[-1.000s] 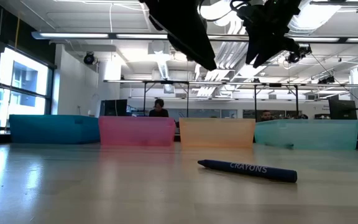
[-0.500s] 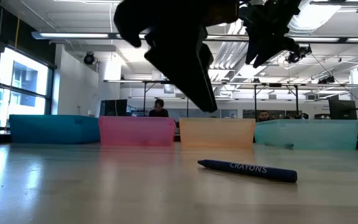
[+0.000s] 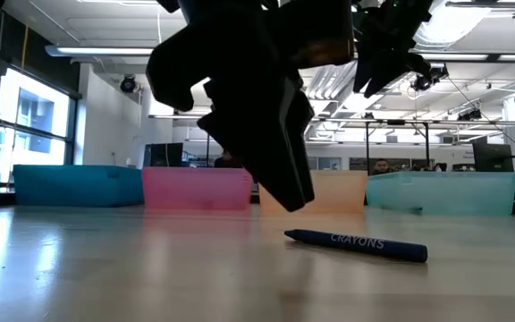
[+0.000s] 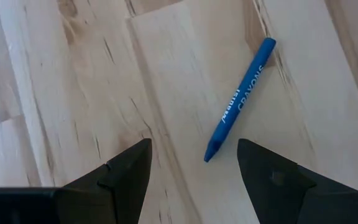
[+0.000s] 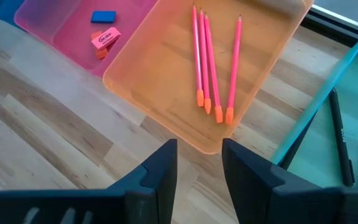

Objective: Sort crayons/erasers/pens/pencils in bins
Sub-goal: Put the blue crayon into the blue bin

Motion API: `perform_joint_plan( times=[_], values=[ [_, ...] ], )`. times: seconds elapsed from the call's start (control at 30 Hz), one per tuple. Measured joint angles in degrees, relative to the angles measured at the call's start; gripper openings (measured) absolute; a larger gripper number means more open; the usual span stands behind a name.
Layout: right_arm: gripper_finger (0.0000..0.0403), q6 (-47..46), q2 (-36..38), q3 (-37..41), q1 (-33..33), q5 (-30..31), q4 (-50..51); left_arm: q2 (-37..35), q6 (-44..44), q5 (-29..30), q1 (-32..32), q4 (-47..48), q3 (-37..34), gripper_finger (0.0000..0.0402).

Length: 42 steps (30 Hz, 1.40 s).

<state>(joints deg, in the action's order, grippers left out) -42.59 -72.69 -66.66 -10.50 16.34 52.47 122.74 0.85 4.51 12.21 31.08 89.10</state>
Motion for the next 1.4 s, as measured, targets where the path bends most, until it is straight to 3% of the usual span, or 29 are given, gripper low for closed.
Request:
perform_joint_plan(
  times=[0.5,0.73,1.2,1.4],
  values=[
    [0.0119,-0.7,0.0,0.0,0.0,0.0,0.0,3.3,4.7,-1.5,1.5,-5.2,0.0,0.0227],
    [0.0119,-1.0,0.0,0.0,0.0,0.0,0.0,4.6,4.3,-5.6,0.7,-5.5,0.2,0.022],
    [0.0119,-1.0,0.0,0.0,0.0,0.0,0.0,4.8,6.1,-6.5,0.5,-5.8,0.2,0.0058],
    [0.0119,-0.9,0.0,0.0,0.0,0.0,0.0,4.9,6.8,-6.5,0.5,-5.4,0.2,0.001]
  ],
)
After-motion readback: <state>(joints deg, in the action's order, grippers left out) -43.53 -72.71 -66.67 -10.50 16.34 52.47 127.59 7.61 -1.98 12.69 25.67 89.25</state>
